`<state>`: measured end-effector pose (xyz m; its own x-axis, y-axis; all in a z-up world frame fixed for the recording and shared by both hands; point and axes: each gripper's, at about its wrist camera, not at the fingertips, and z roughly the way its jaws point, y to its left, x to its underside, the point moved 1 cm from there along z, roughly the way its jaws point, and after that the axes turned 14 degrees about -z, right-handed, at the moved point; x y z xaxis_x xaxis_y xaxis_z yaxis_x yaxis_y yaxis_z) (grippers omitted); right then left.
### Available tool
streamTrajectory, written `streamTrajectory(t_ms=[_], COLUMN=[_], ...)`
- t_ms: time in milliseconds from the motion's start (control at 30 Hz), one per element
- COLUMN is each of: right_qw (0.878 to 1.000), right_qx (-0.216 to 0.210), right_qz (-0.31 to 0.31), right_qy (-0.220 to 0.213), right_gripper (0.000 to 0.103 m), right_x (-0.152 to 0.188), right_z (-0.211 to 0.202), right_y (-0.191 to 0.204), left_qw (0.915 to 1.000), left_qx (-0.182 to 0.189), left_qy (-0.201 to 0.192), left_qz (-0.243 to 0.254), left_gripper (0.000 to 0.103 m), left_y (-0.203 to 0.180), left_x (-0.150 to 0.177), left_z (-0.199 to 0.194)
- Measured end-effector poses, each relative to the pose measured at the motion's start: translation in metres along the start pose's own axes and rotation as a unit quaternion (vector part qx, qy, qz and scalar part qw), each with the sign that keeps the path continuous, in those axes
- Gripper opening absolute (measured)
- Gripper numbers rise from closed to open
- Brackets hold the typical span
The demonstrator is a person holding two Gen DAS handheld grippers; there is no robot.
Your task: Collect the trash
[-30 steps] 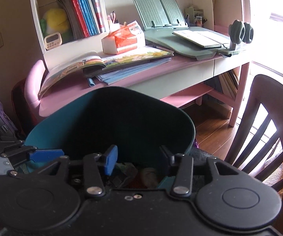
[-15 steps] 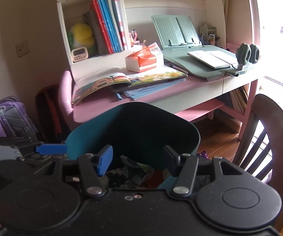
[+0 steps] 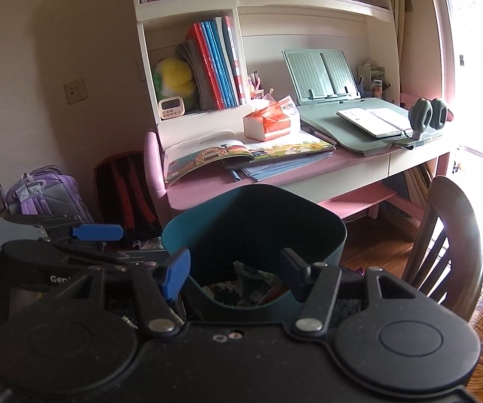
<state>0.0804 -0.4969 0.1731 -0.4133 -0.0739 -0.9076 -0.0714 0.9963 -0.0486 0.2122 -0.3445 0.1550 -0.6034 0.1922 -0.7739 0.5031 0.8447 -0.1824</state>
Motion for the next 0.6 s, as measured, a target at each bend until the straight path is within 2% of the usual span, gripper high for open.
streamTrajectory(t_ms=[100,167,267,400,600], right_qw=[1.000,1.000,1.000,1.000,1.000], right_qx=[0.004,0.010,0.016,0.020,0.020], right_qz=[-0.005,-0.004,0.001,-0.001,-0.003], right_qy=[-0.001,0.002,0.002,-0.001,-0.002], right_gripper=[0.060,0.060,0.060,0.060,0.060], right_x=[0.003,0.005,0.009,0.010,0.007], right_z=[-0.012,-0.018,-0.026,-0.033,-0.034], right_y=[0.003,0.004,0.005,0.009,0.013], left_qw=[0.9999,0.9998,0.9996,0.9992,0.9993], left_qx=[0.014,0.021,0.028,0.039,0.036], left_qy=[0.000,0.000,-0.007,-0.008,-0.011], left_qz=[-0.002,-0.001,0.002,0.003,0.009], left_gripper=[0.084,0.092,0.098,0.098,0.098], left_y=[-0.002,-0.003,-0.005,-0.007,-0.009], left_x=[0.004,0.007,0.012,0.015,0.013], left_z=[-0.010,-0.014,-0.021,-0.028,-0.031])
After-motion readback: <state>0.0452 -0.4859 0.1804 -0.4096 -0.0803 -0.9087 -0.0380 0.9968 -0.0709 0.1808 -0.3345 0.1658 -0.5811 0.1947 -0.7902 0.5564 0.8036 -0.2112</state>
